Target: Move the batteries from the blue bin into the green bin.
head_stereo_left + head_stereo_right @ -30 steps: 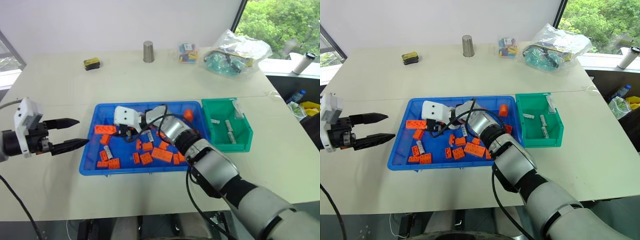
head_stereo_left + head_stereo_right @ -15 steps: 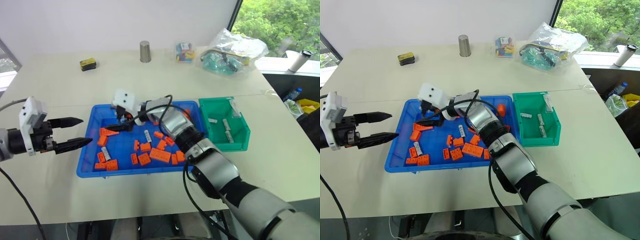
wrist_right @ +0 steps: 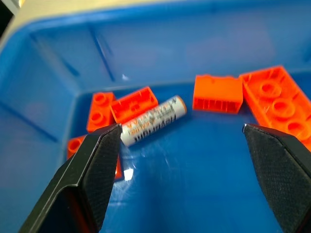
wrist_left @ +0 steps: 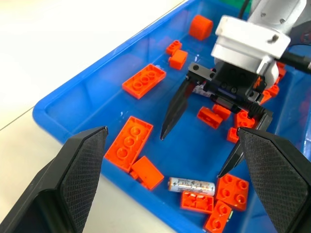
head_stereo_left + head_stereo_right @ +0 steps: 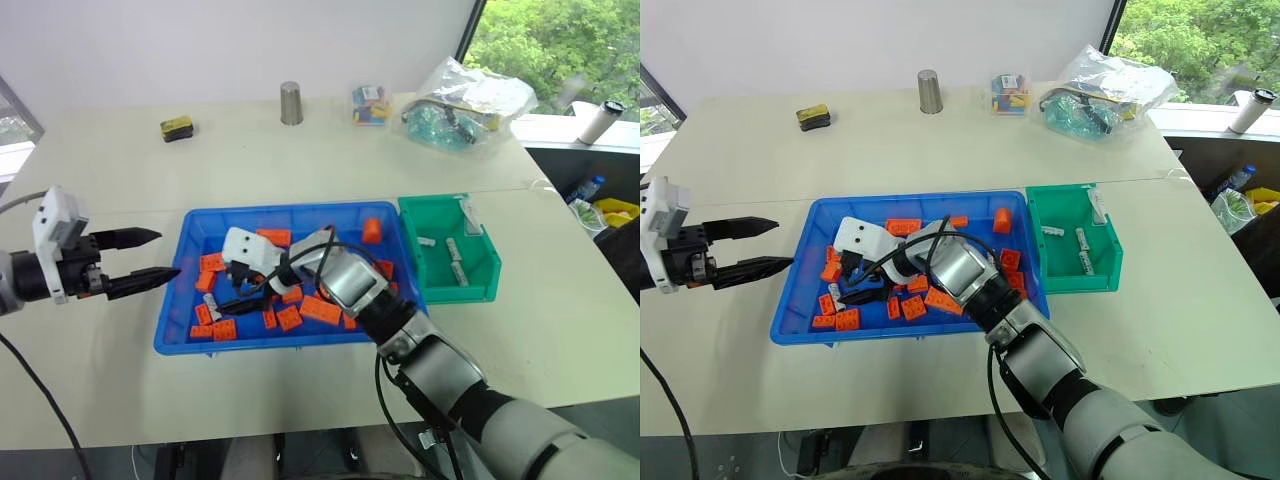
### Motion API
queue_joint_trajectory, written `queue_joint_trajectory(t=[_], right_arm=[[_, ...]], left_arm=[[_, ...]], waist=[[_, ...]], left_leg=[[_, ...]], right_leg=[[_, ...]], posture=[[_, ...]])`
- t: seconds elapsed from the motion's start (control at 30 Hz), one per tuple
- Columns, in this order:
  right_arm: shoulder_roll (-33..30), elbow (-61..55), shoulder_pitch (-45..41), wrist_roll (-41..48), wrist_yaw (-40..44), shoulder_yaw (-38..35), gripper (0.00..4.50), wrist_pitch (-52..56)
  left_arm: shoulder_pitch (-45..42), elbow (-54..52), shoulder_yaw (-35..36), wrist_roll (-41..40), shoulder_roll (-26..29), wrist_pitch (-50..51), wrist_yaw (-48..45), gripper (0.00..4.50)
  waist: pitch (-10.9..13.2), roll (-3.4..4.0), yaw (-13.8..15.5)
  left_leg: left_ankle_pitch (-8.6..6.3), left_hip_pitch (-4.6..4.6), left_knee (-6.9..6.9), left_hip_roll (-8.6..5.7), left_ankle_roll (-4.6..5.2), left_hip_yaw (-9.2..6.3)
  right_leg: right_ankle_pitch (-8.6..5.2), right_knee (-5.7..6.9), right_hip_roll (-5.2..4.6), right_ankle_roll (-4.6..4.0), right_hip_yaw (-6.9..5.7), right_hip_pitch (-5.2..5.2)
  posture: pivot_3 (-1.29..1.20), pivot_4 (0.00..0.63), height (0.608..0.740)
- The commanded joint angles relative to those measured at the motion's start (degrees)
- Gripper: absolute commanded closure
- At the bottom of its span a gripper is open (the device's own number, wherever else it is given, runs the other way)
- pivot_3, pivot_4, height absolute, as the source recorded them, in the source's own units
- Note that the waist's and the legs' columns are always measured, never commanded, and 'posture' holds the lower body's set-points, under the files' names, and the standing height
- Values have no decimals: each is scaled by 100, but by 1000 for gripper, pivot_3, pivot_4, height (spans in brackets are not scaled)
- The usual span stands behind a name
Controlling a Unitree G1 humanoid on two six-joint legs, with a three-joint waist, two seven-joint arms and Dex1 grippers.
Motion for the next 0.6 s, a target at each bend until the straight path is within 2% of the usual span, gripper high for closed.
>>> queue_joint_trajectory(t=[0.03, 0.43, 0.6], right_arm=[[145, 19, -156, -33, -81, 55, 410, -134], [241, -106, 13, -102, -94, 422, 410, -69], [192, -285, -71, -3, -32, 317, 410, 49]], left_arm=[[-94, -40, 97, -4, 122, -68, -37, 0], [-48, -47, 156, 41, 98, -103, -72, 0], [55, -129, 178, 33, 69, -121, -80, 0]], waist=[[0, 0, 1], [0, 0, -1], [0, 0, -2]], left_leg=[[0, 0, 0, 0, 0, 0], [0, 0, -1, 0, 0, 0], [0, 0, -1, 0, 0, 0]], right_leg=[[0, 0, 0, 0, 0, 0], [0, 0, -1, 0, 0, -1], [0, 0, -2, 0, 0, -2]], posture=[[0, 150, 740], [0, 150, 740], [0, 150, 740]])
